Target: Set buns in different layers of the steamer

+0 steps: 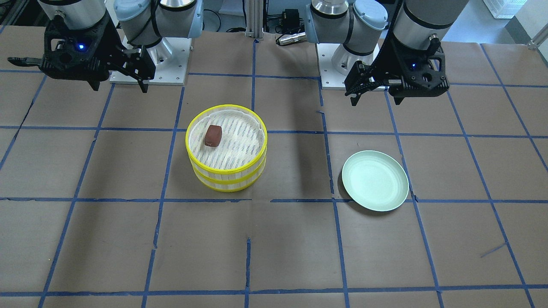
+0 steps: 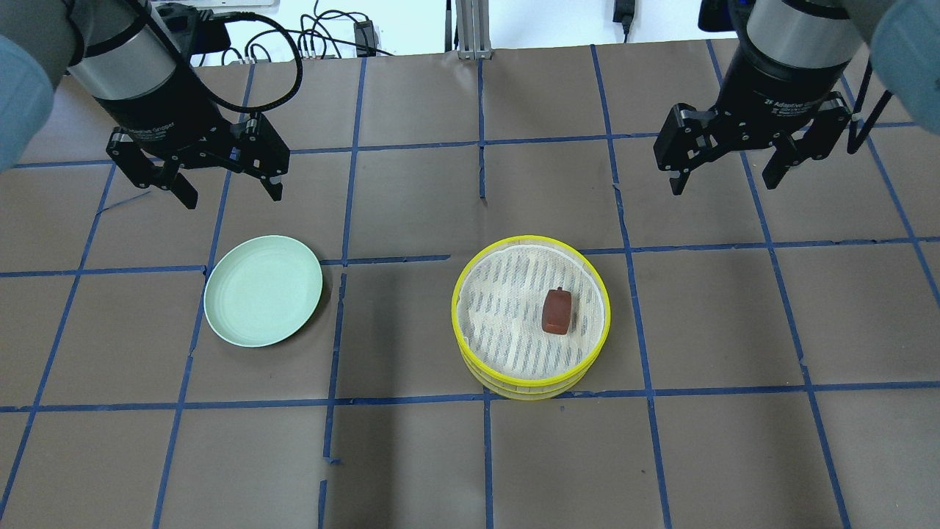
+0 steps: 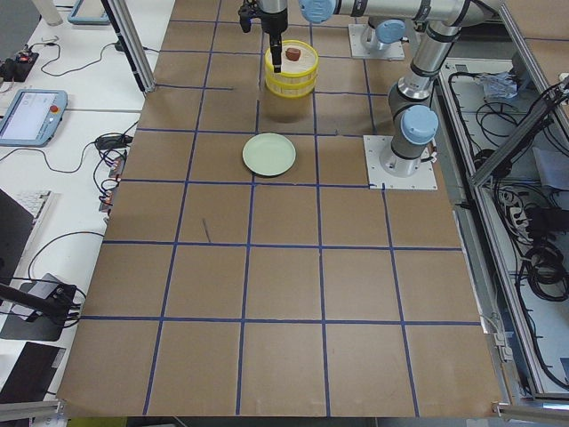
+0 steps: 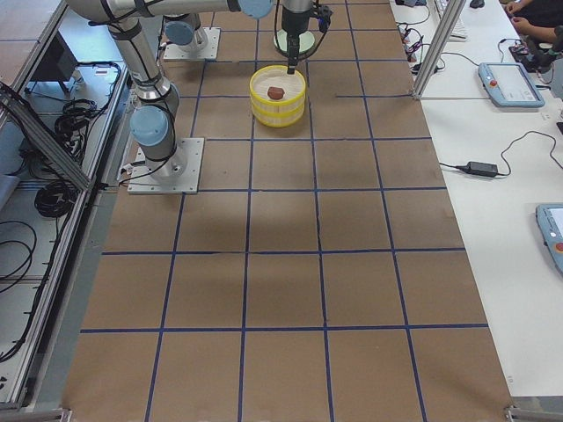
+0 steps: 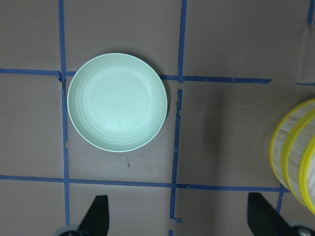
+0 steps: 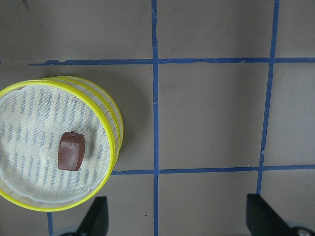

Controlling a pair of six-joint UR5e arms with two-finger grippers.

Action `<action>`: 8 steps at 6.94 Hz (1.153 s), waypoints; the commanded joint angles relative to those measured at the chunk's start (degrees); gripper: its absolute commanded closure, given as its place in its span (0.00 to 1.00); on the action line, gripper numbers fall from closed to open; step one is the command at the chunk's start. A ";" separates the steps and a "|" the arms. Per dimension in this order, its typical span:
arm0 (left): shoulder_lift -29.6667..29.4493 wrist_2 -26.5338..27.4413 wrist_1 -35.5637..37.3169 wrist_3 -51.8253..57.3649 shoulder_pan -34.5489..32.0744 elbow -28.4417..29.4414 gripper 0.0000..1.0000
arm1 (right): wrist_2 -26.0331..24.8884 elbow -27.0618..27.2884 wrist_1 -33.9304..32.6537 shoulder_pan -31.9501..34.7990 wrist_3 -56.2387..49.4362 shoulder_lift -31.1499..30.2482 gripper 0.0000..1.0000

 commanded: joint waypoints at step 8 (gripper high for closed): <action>-0.18 -0.13 0.53 -0.01 -0.16 -0.63 0.00 | 0.00 -0.79 0.02 0.09 0.01 1.41 0.00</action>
